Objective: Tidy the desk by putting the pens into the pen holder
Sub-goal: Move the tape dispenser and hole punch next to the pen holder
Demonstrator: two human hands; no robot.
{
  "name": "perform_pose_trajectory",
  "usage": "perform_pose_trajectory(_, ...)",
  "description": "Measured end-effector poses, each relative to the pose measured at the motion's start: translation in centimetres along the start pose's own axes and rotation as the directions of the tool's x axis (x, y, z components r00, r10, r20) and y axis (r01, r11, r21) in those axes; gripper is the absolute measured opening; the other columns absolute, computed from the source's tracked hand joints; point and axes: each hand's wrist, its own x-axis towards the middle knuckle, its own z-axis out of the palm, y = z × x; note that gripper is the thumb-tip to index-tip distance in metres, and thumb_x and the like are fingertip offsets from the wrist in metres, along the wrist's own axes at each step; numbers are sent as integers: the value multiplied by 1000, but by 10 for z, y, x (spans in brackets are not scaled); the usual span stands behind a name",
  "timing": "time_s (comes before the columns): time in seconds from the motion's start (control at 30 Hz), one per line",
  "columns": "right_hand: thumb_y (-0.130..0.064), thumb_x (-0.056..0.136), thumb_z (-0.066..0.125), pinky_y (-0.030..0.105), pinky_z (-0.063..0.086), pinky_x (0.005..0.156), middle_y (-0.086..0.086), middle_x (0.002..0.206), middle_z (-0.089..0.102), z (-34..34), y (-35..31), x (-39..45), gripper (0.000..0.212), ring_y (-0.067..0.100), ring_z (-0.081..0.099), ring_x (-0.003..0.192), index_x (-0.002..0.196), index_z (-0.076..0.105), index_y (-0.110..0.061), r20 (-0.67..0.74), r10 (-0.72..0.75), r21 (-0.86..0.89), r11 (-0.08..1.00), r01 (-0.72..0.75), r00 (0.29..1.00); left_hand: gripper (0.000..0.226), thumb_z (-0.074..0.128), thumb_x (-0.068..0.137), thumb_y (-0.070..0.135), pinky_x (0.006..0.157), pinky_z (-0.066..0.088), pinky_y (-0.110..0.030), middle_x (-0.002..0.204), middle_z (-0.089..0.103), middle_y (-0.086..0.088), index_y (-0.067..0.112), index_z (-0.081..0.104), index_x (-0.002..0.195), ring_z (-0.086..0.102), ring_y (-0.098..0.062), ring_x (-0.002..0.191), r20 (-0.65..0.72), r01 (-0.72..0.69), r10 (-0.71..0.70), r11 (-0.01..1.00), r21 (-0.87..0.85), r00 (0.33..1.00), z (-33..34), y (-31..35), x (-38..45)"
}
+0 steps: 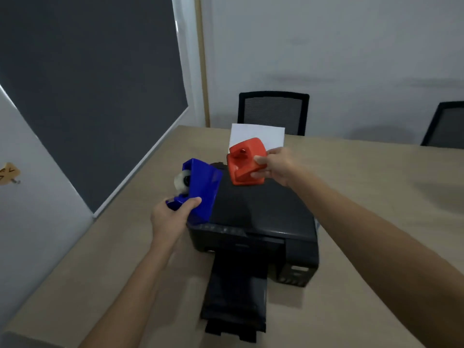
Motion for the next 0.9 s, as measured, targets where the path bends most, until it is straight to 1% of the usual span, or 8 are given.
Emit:
perform_pose_trajectory(0.17, 0, 87, 62, 29, 58, 44, 21, 126, 46, -142, -5, -16, 48, 40, 61, 108, 126, 36, -4, -125, -14, 13, 1000, 16, 992, 46, 83, 63, 28, 82, 60, -42, 97, 75, -7, 11, 68, 102, 71, -21, 94, 174, 28, -23, 999, -26, 984, 128, 18, -53)
perform_pose_trajectory(0.37, 5, 86, 61, 30, 56, 39, 25, 116, 49, -291, 23, -28, 42, 34, 62, 80, 123, 41, 6, -315, 18, 43, 999, -4, 949, 33, 83, 63, 22, 80, 61, -40, 92, 75, -4, 15, 68, 92, 72, -17, 89, 306, 135, -128, 991, -4, 943, 257, 8, -123)
perform_pose_trajectory(0.5, 1, 86, 63, 36, 60, 46, 24, 109, 53, -352, 70, -25, 47, 31, 63, 69, 126, 42, 12, -430, 115, 14, 993, -121, 896, 33, 84, 60, 25, 63, 57, -27, 90, 75, -3, 13, 70, 88, 71, -15, 85, 347, 175, -196, 980, 90, 917, 319, -23, -160)
perform_pose_trajectory(0.57, -1, 87, 63, 38, 59, 48, 22, 99, 57, -369, 97, -21, 39, 30, 64, 61, 120, 46, 12, -469, 160, -15, 982, -189, 869, 33, 84, 60, 27, 64, 58, -26, 91, 74, -1, 16, 68, 87, 70, -14, 84, 339, 222, -252, 967, 127, 906, 341, -46, -175)
perform_pose_trajectory(0.67, -3, 86, 64, 41, 59, 55, 19, 87, 60, -385, 138, -13, 30, 32, 65, 57, 110, 50, 9, -496, 231, -47, 955, -292, 837, 29, 84, 61, 29, 68, 57, -28, 85, 70, 4, 23, 63, 81, 68, -14, 82, 240, 277, -319, 941, 194, 917, 363, -80, -190)
perform_pose_trajectory(0.73, -6, 84, 67, 47, 62, 62, 21, 90, 62, -390, 162, -5, 34, 34, 67, 57, 111, 52, 9, -498, 261, -70, 939, -338, 827, 29, 83, 63, 27, 64, 53, -25, 83, 67, 5, 22, 63, 84, 66, -15, 79, 178, 303, -346, 925, 229, 921, 368, -103, -194)
perform_pose_trajectory(0.8, -7, 83, 68, 48, 62, 66, 24, 95, 64, -392, 179, 8, 35, 34, 68, 54, 110, 56, 9, -492, 278, -85, 928, -363, 825, 35, 83, 62, 28, 68, 57, -29, 88, 71, 0, 16, 66, 91, 69, -19, 83, 128, 308, -353, 911, 275, 927, 377, -123, -194)
perform_pose_trajectory(0.9, -9, 83, 67, 37, 60, 53, 25, 98, 68, -384, 196, 23, 29, 29, 67, 48, 108, 59, 6, -488, 288, -107, 917, -384, 824, 42, 83, 62, 27, 76, 58, -33, 95, 73, -5, 14, 67, 99, 70, -23, 88, 52, 296, -333, 892, 343, 941, 385, -143, -192)
